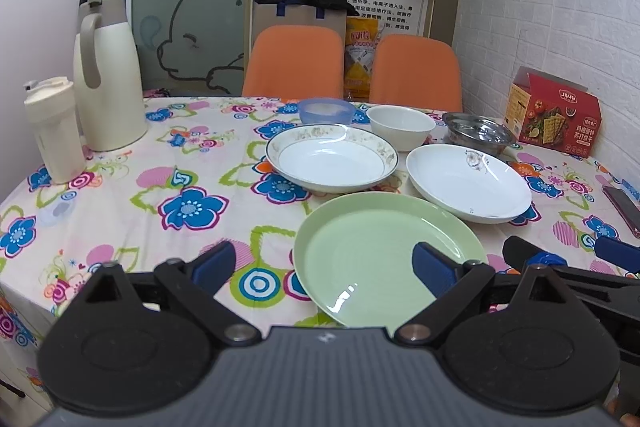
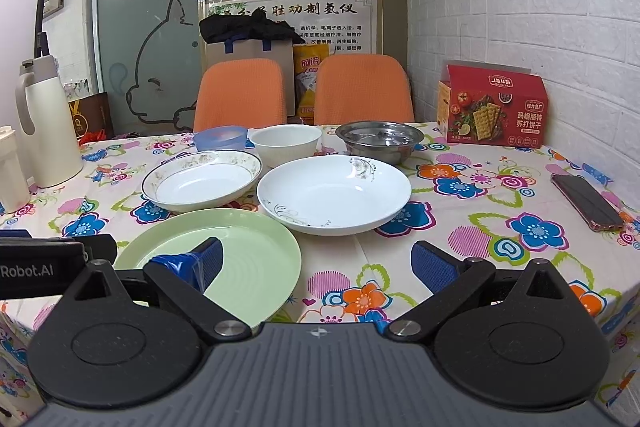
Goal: Organize plates and bowls
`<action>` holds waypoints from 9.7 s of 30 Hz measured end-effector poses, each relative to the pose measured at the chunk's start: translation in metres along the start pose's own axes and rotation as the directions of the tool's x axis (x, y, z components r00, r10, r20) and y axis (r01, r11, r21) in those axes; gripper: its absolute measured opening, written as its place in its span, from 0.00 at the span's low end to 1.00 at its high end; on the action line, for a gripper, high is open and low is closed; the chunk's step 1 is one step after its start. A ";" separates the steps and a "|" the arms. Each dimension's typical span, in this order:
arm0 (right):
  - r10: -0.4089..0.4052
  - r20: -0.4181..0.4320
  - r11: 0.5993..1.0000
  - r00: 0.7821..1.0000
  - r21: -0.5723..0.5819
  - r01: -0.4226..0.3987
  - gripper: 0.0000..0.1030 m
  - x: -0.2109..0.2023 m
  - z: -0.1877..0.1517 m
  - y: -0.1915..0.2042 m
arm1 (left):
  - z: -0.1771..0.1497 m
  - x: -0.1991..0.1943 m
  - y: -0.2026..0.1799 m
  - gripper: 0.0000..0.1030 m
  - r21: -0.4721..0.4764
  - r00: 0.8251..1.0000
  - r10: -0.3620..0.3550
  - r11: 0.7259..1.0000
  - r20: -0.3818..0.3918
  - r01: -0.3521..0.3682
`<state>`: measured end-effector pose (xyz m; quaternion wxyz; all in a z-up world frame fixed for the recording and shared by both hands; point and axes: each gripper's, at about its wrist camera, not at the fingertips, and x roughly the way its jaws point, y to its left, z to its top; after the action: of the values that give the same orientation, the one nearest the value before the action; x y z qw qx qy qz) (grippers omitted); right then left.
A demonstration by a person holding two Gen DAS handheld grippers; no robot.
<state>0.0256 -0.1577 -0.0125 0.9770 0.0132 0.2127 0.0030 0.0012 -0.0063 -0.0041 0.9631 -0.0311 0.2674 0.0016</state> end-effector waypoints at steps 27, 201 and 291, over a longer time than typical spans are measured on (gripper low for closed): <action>0.000 -0.008 1.000 1.000 -0.005 0.000 0.86 0.001 0.000 0.000 | 0.000 0.001 0.002 0.91 -0.002 1.000 0.002 1.000 -0.009 -0.002; 0.107 -0.132 0.973 0.985 -0.191 -0.132 0.84 0.073 0.017 0.108 | 0.025 0.094 0.140 0.71 -0.107 0.990 0.061 0.991 -0.124 -0.075; 0.104 -0.080 0.994 0.991 0.031 -0.102 0.85 0.101 0.049 0.007 | 0.046 0.070 0.082 0.97 -0.040 0.991 -0.053 0.998 -0.123 0.048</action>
<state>0.1380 -0.1507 -0.0097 0.9658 0.0371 0.2514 0.0510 0.0836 0.0770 -0.0054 0.9437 -0.0559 0.3256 -0.0199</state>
